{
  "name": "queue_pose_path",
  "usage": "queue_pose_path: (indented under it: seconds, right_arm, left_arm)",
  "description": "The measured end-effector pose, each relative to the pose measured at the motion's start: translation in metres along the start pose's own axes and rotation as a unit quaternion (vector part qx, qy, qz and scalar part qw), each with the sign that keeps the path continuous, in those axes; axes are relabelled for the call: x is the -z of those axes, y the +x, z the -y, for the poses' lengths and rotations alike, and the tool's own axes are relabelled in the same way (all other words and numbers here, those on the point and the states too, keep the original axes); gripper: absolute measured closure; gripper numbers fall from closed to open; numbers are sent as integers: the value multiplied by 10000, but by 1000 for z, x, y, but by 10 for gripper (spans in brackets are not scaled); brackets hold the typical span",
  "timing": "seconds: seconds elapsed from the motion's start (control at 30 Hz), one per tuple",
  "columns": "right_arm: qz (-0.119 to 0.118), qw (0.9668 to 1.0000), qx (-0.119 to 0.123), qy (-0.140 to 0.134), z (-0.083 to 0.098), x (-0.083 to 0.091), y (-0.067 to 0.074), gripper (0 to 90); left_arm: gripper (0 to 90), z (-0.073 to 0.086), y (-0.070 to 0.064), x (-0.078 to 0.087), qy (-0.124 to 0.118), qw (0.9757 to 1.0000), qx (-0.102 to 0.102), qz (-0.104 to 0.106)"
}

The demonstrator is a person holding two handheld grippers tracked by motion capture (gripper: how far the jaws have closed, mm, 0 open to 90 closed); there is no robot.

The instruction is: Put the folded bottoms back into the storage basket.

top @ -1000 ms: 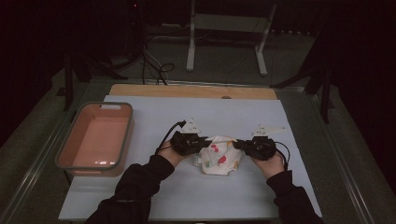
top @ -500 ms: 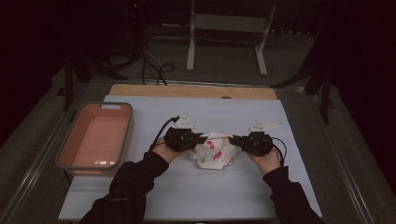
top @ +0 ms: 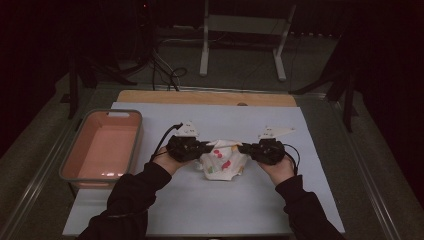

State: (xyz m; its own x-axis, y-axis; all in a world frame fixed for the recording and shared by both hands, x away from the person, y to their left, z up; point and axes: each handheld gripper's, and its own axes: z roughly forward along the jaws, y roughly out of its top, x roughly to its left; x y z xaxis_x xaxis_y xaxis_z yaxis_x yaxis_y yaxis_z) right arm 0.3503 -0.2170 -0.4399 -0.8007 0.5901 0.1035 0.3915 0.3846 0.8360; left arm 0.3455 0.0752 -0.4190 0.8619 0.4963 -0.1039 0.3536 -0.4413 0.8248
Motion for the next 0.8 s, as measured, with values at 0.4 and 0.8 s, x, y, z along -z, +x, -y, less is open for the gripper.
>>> queue_pose_path:
  seconds: [0.4,0.8]
  right_arm:
    - [-123,9999,87,-60,-17,-11,11,856]
    - [-237,9995,178,-134,-33,-23,21,855]
  left_arm:
    - [829,2,8,26,-64,9999,96,-127]
    - [829,4,16,47,-123,9995,162,-254]
